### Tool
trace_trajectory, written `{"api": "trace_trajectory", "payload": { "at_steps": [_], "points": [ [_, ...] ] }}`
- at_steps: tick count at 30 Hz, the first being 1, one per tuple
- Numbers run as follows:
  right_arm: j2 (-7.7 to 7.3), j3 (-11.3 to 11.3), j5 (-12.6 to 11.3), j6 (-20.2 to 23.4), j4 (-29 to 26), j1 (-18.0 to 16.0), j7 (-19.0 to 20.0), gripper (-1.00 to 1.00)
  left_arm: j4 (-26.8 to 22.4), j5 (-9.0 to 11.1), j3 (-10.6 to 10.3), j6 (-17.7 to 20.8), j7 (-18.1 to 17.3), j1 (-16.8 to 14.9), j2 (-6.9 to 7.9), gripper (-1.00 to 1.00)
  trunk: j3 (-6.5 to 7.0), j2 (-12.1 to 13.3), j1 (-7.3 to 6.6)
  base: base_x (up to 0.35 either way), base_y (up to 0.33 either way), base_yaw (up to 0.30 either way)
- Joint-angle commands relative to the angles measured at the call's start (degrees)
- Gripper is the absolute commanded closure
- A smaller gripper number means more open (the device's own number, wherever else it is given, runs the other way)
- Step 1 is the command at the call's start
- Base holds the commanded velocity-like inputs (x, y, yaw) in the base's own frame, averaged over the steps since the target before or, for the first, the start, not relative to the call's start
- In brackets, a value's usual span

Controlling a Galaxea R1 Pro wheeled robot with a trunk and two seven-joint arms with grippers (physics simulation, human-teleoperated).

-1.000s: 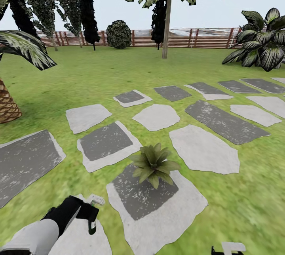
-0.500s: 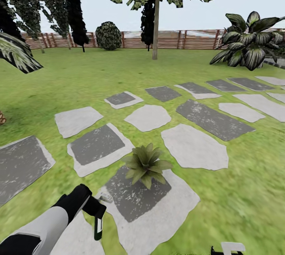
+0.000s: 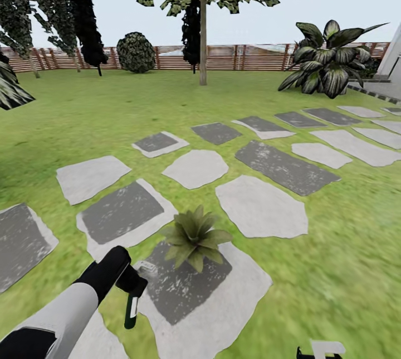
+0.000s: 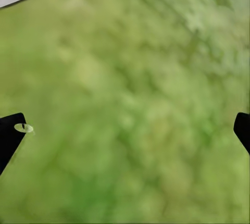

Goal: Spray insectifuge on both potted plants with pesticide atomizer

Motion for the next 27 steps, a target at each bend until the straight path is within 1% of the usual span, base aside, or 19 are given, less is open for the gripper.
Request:
{"api": "trace_trajectory", "payload": {
  "at_steps": [1,5,8,12,14,15,17,18,19,20,23,25,27],
  "points": [
    [0.00,0.0,0.5,-0.1,0.1,0.0,-0.3,-1.00,-0.1,-0.7,-0.2,0.0,-0.6,0.0,0.01,1.00,-0.05,0.0,0.02,0.319,0.084,-0.002],
    [-0.01,0.0,0.5,-0.1,0.0,0.0,-0.3,-1.00,-0.2,-0.7,-0.2,0.1,-0.7,-0.1,-0.30,1.00,-0.05,0.0,0.02,0.323,0.052,-0.001],
    [-0.06,0.0,0.5,-0.1,0.0,0.0,-0.3,-1.00,-0.2,-0.8,-0.3,0.1,-2.4,-0.1,-0.45,1.00,-0.05,0.0,0.02,0.275,0.004,0.000],
    [-0.09,0.0,0.5,-0.1,0.1,0.0,-0.3,-1.00,-0.3,-1.1,-0.4,0.1,-3.6,-0.4,-0.18,1.00,-0.05,0.0,0.02,0.086,0.000,0.000],
    [-0.09,0.0,0.6,-0.1,0.1,0.0,-0.3,-1.00,-0.2,-2.8,-0.8,0.6,-5.3,-2.1,0.04,1.00,-0.05,0.0,0.02,0.008,0.000,0.000],
    [-0.09,0.0,0.6,-0.1,0.1,0.0,-0.3,-1.00,-0.2,-4.6,-1.9,1.5,-8.3,-3.2,0.13,1.00,-0.05,0.0,0.02,0.002,0.000,0.000],
    [-0.09,0.0,0.6,-0.1,0.1,0.0,-0.3,-1.00,-0.2,-8.2,-4.1,2.2,-14.1,-4.2,0.22,1.00,-0.05,0.0,0.02,0.001,0.000,0.000],
    [-0.09,0.1,0.5,-0.1,0.1,0.0,-0.3,-1.00,-0.2,-10.0,-4.6,2.3,-16.1,-4.4,0.22,1.00,-0.05,0.0,0.02,0.000,0.000,0.000],
    [-0.06,0.1,0.5,-0.1,0.1,0.0,-0.3,-1.00,-0.2,-11.4,-4.9,2.4,-17.3,-4.5,0.23,1.00,-0.05,0.0,0.02,0.000,0.000,0.000],
    [-0.02,0.1,0.5,-0.1,0.1,0.0,-0.3,-1.00,-0.2,-12.3,-5.0,2.4,-18.1,-4.5,0.24,1.00,-0.05,0.0,0.02,0.000,0.000,0.000],
    [-0.02,0.1,0.5,-0.1,0.1,0.0,-0.3,-1.00,-0.2,-12.9,-5.0,2.4,-18.6,-4.5,0.27,1.00,-0.05,0.0,0.02,0.000,0.000,0.105],
    [-0.07,0.1,0.5,-0.1,0.1,0.0,-0.4,-1.00,-0.2,-13.0,-4.8,2.4,-18.7,-4.6,0.28,1.00,-0.05,0.0,0.02,0.021,0.000,0.208],
    [-0.08,0.0,0.5,-0.1,0.1,0.0,-0.4,-1.00,-0.5,-12.9,-4.8,2.4,-18.7,-4.7,0.19,1.00,-0.05,0.0,0.02,0.212,0.000,0.059]
  ]
}}
